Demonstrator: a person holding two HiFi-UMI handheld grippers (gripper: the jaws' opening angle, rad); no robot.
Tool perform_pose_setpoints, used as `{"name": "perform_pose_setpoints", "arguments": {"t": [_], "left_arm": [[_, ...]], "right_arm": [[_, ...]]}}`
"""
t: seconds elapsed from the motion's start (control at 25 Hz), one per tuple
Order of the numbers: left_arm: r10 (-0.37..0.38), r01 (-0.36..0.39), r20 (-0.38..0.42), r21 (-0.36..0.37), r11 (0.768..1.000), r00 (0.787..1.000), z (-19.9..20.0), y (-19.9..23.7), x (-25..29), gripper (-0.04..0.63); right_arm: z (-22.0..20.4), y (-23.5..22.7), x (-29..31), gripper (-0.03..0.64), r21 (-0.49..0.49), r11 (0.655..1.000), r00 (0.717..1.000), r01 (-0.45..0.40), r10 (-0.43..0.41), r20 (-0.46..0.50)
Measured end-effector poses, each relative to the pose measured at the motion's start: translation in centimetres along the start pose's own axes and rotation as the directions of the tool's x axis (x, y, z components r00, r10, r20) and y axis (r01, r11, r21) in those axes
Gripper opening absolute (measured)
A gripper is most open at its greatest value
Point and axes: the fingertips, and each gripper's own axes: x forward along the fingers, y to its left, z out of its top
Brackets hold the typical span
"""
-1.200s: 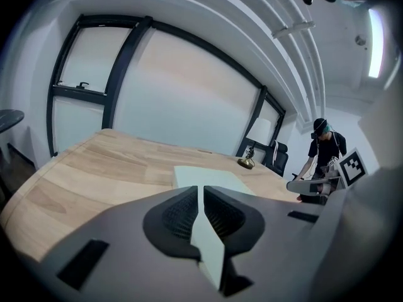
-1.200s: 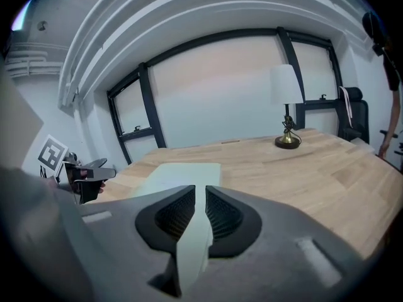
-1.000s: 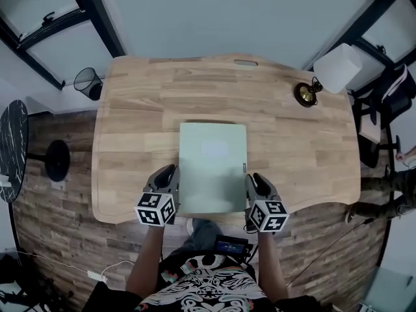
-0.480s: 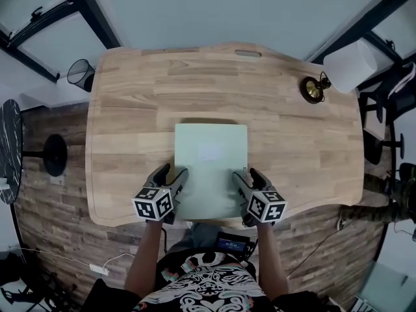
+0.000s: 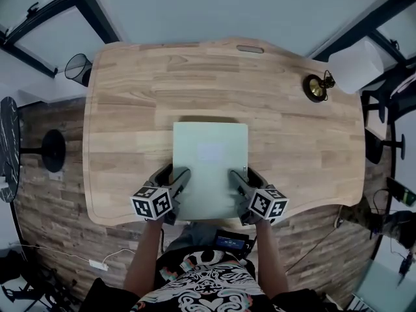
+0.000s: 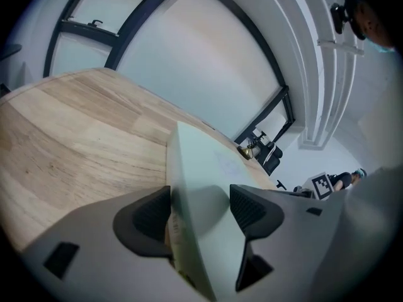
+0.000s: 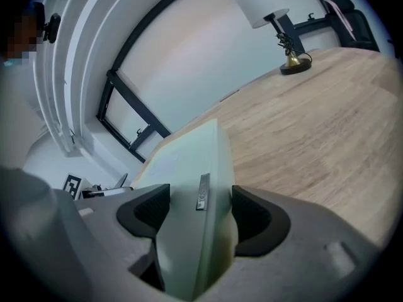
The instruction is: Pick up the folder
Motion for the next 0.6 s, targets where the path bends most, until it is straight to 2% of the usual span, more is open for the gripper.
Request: {"name": "perform_pose_setpoints", "arguments": {"t": [0.32, 0.6], "left_arm": [[0.062, -0.062, -0.003, 0.017, 0.998, 0.998, -0.52, 0.3, 0.48, 0.284], [0.094, -0.094, 0.005, 0.014, 0.995, 0.996, -0.43, 0.25, 0.44, 0.284]], "right_arm": [[-0.2, -0.14, 0.38, 0.29, -0.019, 0.999, 0.998, 0.037, -0.038, -0.049], [-0.17, -0.16, 0.29, 0.288, -0.023, 0.998, 0.998, 0.06, -0.061, -0.032]]}}
